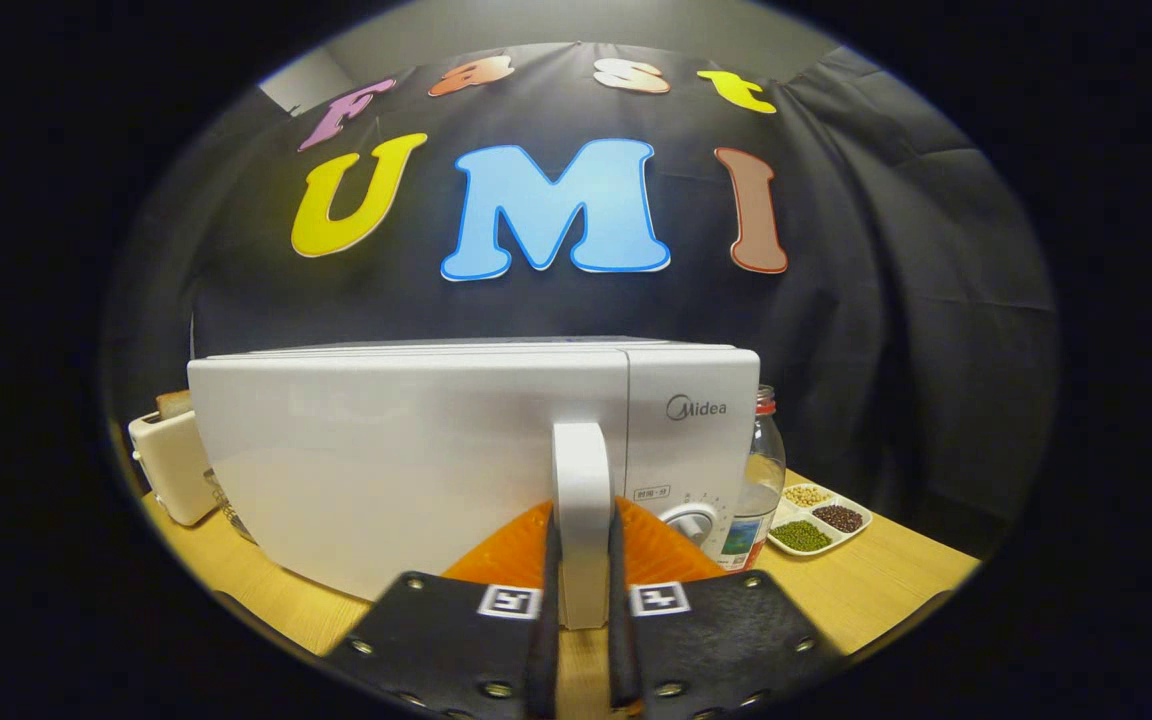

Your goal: Open the microwave, put the food inside, and close the microwave door.

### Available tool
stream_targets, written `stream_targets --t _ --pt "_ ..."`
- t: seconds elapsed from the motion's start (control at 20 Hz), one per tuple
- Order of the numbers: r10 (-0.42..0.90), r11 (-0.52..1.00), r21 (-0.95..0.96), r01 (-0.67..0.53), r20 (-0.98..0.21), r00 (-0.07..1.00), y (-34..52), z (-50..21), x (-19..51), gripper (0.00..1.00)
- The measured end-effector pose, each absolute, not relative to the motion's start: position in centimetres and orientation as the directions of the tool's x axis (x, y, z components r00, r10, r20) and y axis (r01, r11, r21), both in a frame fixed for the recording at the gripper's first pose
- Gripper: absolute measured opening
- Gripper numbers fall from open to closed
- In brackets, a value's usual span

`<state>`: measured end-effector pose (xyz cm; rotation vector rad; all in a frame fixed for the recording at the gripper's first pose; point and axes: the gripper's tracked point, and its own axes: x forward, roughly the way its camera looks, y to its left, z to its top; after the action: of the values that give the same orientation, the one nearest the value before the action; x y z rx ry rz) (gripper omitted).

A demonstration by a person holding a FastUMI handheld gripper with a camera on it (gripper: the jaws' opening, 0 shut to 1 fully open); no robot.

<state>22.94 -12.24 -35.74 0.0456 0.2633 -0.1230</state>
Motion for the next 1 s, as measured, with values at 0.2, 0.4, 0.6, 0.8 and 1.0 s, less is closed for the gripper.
stream_targets --t 0.2,0.4,0.6,0.8,1.0 --pt "-0.097 0.992 0.05 0.115 -0.271 0.958 -12.0 -35.2 21.5 0.09" --pt "-0.077 0.997 -0.009 0.077 -0.257 0.963 -10.7 -34.8 18.2 0.09" --pt "-0.046 0.998 0.019 0.053 -0.271 0.962 -9.7 -34.4 15.2 0.09" --pt "-0.01 0.999 0.047 0.024 -0.28 0.96 -7.7 -33.9 11.6 0.09" --pt "0.033 0.999 0.035 -0.025 -0.269 0.962 -4.6 -33.3 7.7 0.09"
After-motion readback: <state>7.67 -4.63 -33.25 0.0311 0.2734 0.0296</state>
